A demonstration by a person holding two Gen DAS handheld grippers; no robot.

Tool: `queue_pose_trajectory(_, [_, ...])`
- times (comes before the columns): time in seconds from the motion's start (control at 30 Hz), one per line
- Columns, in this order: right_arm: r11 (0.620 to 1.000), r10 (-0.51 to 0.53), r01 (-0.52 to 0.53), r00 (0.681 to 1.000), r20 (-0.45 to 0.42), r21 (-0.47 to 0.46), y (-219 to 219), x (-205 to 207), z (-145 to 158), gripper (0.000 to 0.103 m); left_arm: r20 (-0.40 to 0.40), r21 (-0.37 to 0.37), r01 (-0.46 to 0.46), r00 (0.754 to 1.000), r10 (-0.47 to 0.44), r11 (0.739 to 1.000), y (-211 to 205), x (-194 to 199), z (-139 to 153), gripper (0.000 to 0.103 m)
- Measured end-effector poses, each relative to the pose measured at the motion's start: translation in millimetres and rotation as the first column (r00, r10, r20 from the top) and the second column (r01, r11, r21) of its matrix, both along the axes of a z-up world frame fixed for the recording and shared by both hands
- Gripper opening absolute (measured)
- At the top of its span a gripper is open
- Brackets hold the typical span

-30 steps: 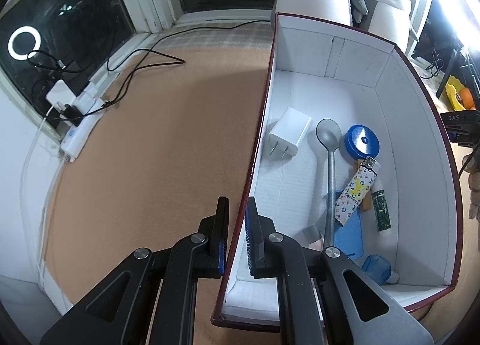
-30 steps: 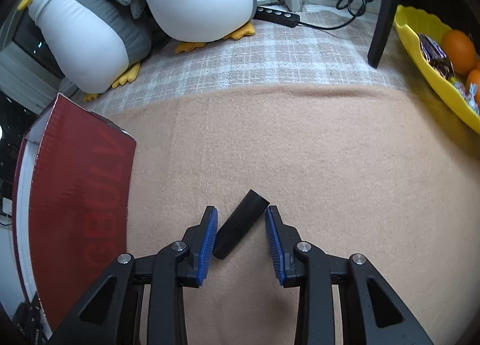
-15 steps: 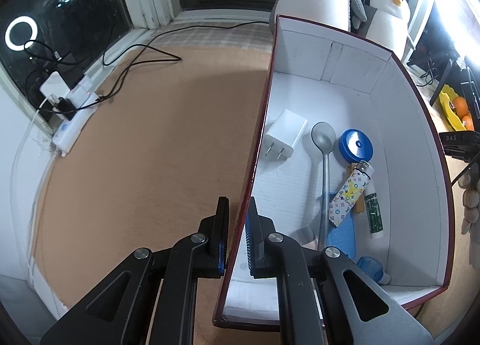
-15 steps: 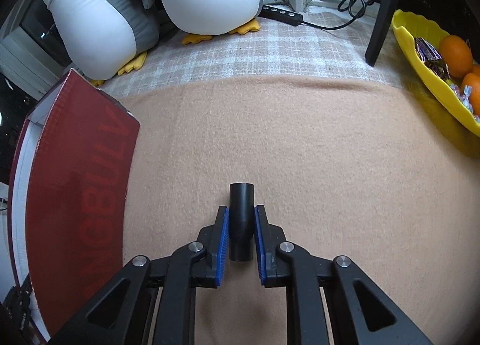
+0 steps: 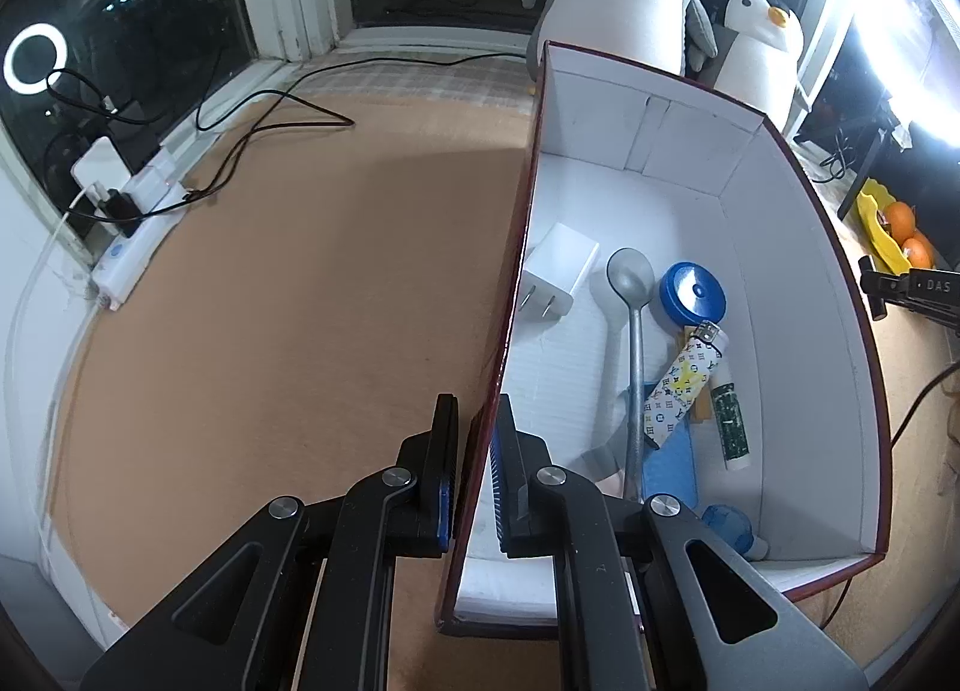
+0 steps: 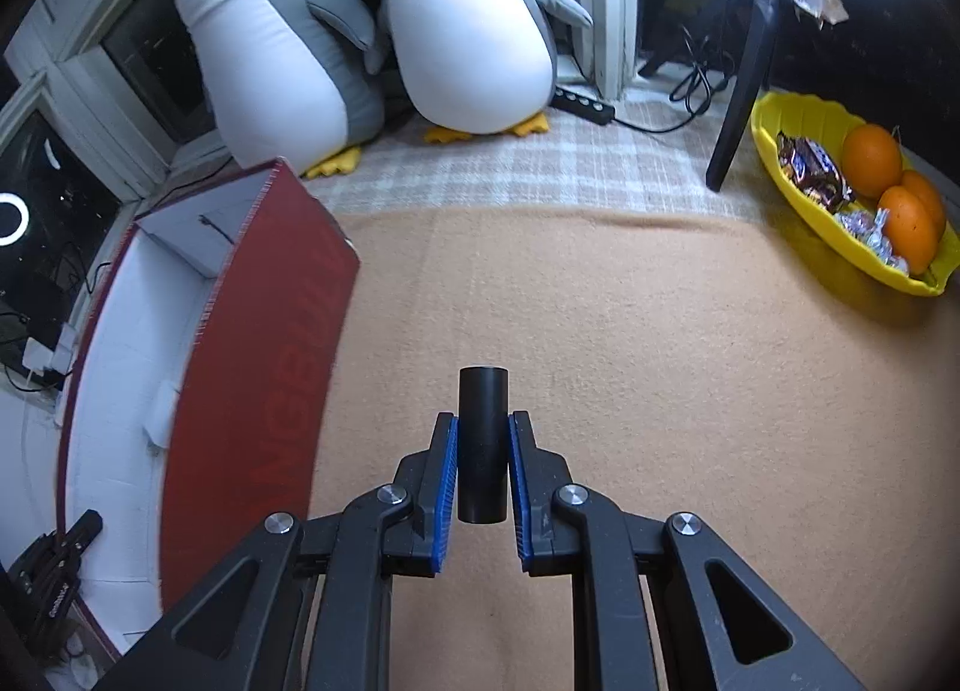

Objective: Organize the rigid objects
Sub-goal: 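Carry the black cylinder over the box and release it with the right gripper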

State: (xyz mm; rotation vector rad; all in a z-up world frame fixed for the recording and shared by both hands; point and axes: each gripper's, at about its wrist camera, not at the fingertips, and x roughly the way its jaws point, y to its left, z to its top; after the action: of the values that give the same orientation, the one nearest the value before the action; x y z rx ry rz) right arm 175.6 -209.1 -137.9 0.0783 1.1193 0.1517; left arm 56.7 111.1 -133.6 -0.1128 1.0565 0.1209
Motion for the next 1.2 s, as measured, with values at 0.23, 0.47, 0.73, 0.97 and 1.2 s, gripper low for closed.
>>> queue_pose_trajectory(0.23, [0.999,0.025,-0.026,0.999,0.047,0.024,17,-20,26,0.015,0.017,-0.009,0.015,1.000,-0.015,1.000,-1,-3,3,0.009])
queue_pose_trajectory(0.47, [0.996,0.078,-0.082,0.992,0.099,0.038,41,-43,51,0.015,0.027,-0.015,0.023,0.999,-0.022,1.000,-1,-5,4,0.009])
queue_pose_trajectory(0.73, [0.978,0.192,-0.201,0.972,0.135,0.053,79,-78,69,0.015,0.028,-0.020,0.023,0.999,-0.022,1.000,0,-7,4,0.009])
queue_pose_trajectory(0.97, [0.949,0.301,-0.310,0.944,0.137,0.052,112,-108,68,0.015,0.030,-0.019,0.022,0.999,-0.021,1.000,-1,-8,4,0.009])
queue_pose_trajectory(1.2, [0.926,0.369,-0.375,0.921,0.129,0.030,136,-124,60,0.015,0.035,-0.009,0.020,0.999,-0.020,1.000,-2,-9,5,0.009])
